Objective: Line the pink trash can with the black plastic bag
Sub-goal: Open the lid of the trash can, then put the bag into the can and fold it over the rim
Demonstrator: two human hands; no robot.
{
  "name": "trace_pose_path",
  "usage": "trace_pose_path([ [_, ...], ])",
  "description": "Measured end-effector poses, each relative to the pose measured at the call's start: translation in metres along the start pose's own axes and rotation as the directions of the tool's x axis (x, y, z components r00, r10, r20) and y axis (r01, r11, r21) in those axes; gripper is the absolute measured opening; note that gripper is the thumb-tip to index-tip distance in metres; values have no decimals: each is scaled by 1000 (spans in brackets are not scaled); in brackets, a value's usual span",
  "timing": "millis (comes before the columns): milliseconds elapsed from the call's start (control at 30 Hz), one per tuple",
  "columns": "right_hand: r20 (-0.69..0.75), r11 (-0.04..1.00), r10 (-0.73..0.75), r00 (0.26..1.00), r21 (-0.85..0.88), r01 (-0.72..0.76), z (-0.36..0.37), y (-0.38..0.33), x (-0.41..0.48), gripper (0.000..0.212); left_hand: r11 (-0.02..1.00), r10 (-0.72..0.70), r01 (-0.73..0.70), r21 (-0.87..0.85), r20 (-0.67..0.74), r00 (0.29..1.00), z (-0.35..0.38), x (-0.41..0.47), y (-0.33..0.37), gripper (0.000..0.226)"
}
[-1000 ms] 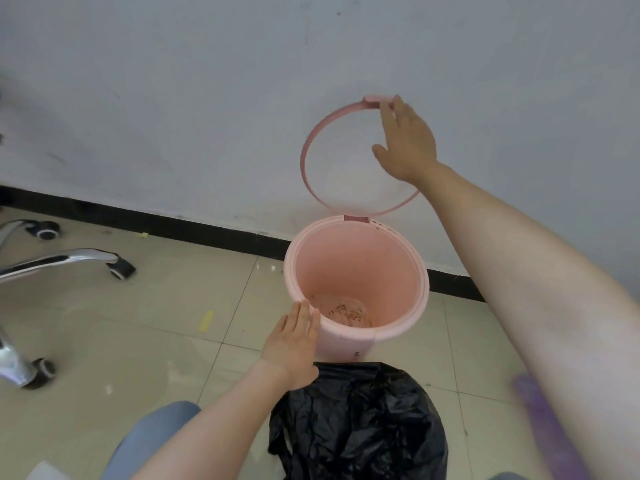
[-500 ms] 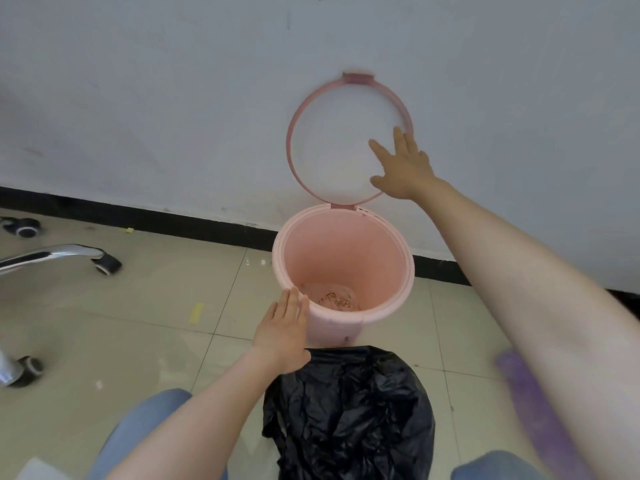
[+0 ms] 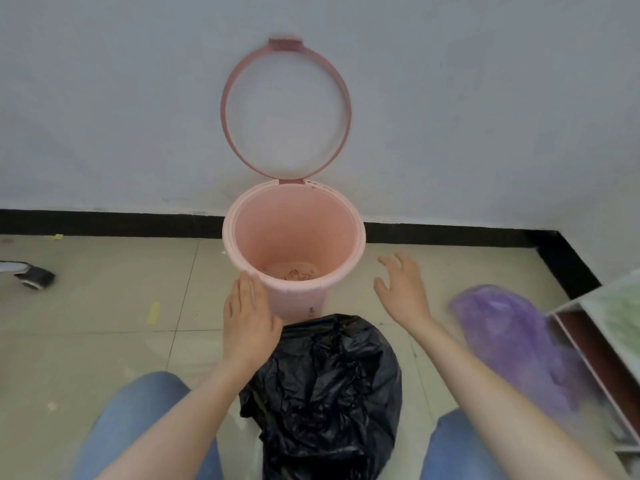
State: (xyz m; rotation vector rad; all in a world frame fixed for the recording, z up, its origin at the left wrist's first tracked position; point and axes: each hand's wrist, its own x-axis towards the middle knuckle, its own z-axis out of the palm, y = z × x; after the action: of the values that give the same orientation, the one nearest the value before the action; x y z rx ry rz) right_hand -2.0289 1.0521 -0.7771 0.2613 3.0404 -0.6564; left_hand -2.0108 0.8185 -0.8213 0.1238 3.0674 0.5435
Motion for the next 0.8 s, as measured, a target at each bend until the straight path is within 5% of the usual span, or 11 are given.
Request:
trace_pose_path([
  [300,399,976,147,905,-205,-68,93,48,-40,72,1000,23,-30,6,473,881,80,-41,20,71],
  [600,322,960,104,941,-280,-10,133,67,-29,55,996,60,-85,5,664,745,145,-45,25,87],
  [800,181,996,73,981,-55,-64,132,86,-28,22,997,52,-73,-2,713,700,173,-45,35,75],
])
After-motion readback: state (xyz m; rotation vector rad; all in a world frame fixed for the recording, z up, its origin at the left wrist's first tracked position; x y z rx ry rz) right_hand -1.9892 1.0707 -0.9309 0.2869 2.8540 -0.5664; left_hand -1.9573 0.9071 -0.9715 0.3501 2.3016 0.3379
